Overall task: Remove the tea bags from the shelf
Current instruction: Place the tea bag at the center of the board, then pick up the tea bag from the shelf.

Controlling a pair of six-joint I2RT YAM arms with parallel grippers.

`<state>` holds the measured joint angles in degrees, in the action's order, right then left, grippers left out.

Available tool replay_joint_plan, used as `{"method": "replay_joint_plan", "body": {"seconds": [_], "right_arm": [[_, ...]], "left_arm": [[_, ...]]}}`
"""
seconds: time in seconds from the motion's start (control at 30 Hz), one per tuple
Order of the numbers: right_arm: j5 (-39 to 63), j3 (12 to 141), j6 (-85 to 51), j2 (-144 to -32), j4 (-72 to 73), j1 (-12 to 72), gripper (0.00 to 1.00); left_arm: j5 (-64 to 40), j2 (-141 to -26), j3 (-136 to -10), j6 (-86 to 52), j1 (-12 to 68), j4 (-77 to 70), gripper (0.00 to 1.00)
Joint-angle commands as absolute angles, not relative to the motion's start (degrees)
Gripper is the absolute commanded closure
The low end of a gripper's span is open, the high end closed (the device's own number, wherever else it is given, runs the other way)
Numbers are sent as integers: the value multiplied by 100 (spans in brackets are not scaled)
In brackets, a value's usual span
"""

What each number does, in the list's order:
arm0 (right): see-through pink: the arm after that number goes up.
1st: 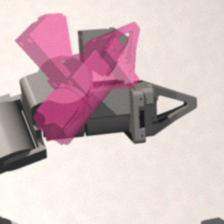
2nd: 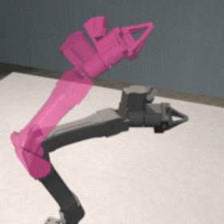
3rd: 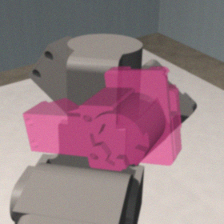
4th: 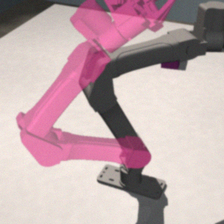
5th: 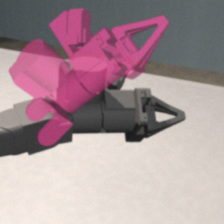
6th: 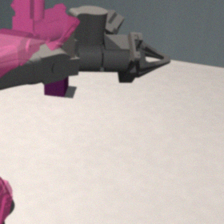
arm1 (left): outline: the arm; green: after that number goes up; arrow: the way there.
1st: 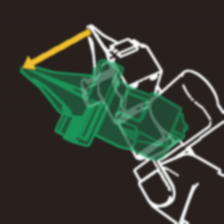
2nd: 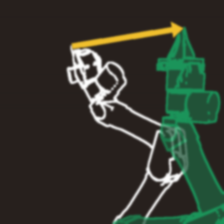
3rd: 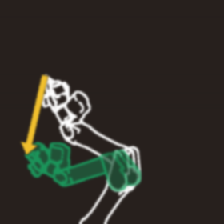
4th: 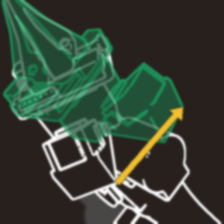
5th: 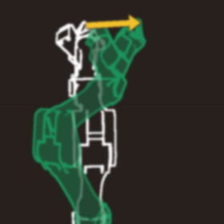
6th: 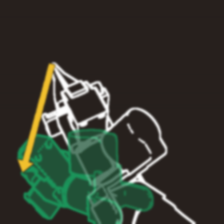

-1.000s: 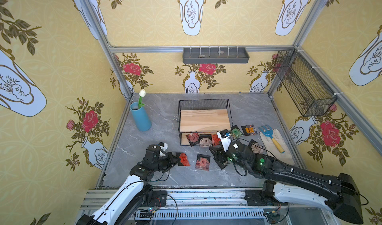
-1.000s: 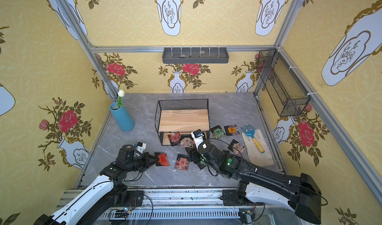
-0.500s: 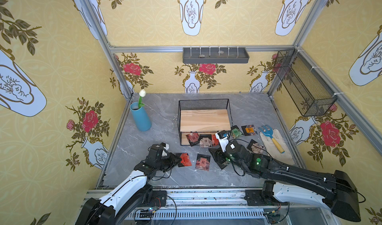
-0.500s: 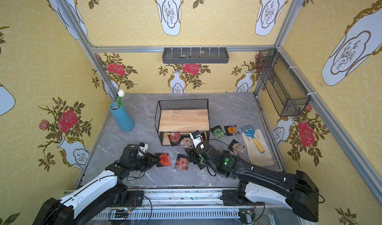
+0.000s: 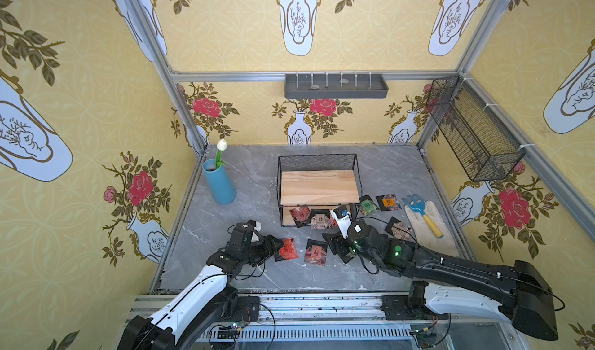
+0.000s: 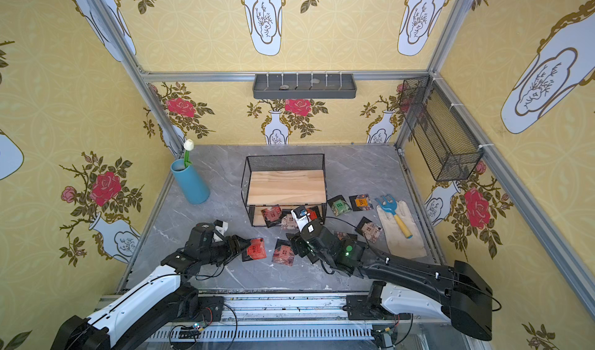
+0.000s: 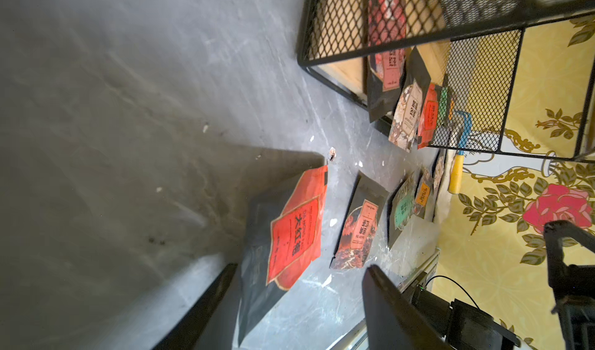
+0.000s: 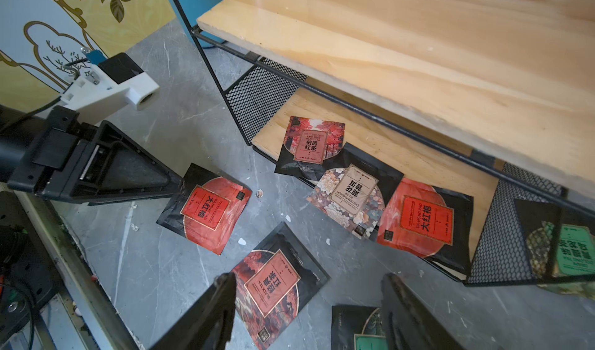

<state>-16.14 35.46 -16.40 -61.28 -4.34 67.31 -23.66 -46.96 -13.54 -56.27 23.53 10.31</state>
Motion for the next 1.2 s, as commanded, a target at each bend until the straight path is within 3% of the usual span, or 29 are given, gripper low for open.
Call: {"method": "replay_joint_plan", "body": {"seconds": [0.0,0.37,0.6,0.83,1.17], "right_arm": [[-1626,3603,-1467,-6203,-224,6767,26],[-1833,3341,-526,-6316,502,7270,19],[-1713,2592,1246,-6621,2321,7783,11],[-1628,2763,2422,-7815,3025,7642,9],[-1295,3010,2895,-8756,3626,6961,15]], "left_arm": [[-2166,-4671,-1468,-5399,2355,1482,30],[-1793,-4190,-1919,-5058,2422,2234,27],[-1601,-3935,-2399,-4760,2419,2776,26],[-1490,-3800,-2505,-4711,2413,2944,26],[-1364,-3665,-2497,-4735,2412,3057,25]]}}
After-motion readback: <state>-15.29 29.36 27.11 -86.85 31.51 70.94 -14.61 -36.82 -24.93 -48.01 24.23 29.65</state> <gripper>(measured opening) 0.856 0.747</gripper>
